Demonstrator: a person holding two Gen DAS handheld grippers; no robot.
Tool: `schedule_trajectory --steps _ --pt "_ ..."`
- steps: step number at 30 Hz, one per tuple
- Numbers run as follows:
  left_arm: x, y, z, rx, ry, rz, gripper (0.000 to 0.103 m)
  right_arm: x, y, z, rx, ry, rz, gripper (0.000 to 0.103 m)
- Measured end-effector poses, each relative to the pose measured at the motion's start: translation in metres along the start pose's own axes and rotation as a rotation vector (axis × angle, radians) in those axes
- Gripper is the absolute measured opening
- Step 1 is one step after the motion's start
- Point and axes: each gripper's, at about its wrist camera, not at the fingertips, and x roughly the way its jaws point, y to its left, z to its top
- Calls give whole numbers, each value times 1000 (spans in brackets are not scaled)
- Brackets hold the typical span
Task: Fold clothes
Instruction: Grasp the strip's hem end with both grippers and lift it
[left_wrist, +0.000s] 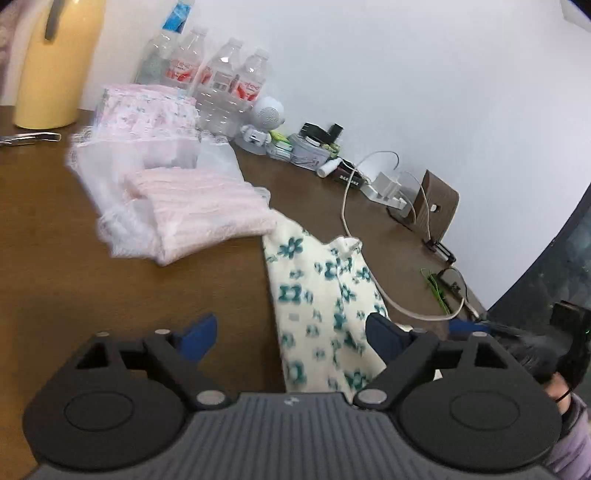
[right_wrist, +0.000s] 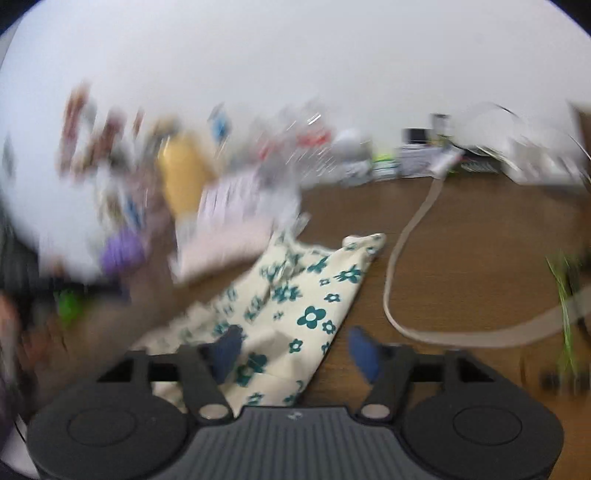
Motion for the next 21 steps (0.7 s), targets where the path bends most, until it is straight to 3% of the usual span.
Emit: schedule_trajectory --steps 2,5,6,8,9,10,11,12,14,15,17,18,21 --pt "12 -23 -8 91 30 31 92 0 -1 -18 98 2 60 74" --pt "50 -60 -21 273 117 95 95 18 18 -40 119 9 27 74" --pt "64 -69 -26 326 160 114 91 22 21 -45 136 4 27 74" --pt "67 -73 -32 359 202 124 73 29 25 -54 158 -14 18 71" --pt "69 -75 -36 374 222 130 44 31 27 -59 157 -26 2 66" --pt "62 -74 -39 377 223 130 23 33 29 -61 133 -22 -9 49" --pt "55 -74 -42 379 225 129 21 34 32 -64 105 -13 -18 16" --pt "50 -71 -41 343 231 80 10 33 30 -66 105 -6 -6 1" --pt "40 -67 -40 270 244 -19 8 28 27 -67 110 -16 23 2" --pt "35 -58 -39 185 266 -104 8 24 26 -66 108 -38 35 2" --pt "25 -37 -45 47 290 -200 8 20 26 -64 104 -82 42 2" --pt "24 -22 -49 -20 287 -192 9 23 25 -64 113 -83 37 2" --pt "26 -1 -56 -105 237 -149 31 34 22 -65 131 -34 -6 10"
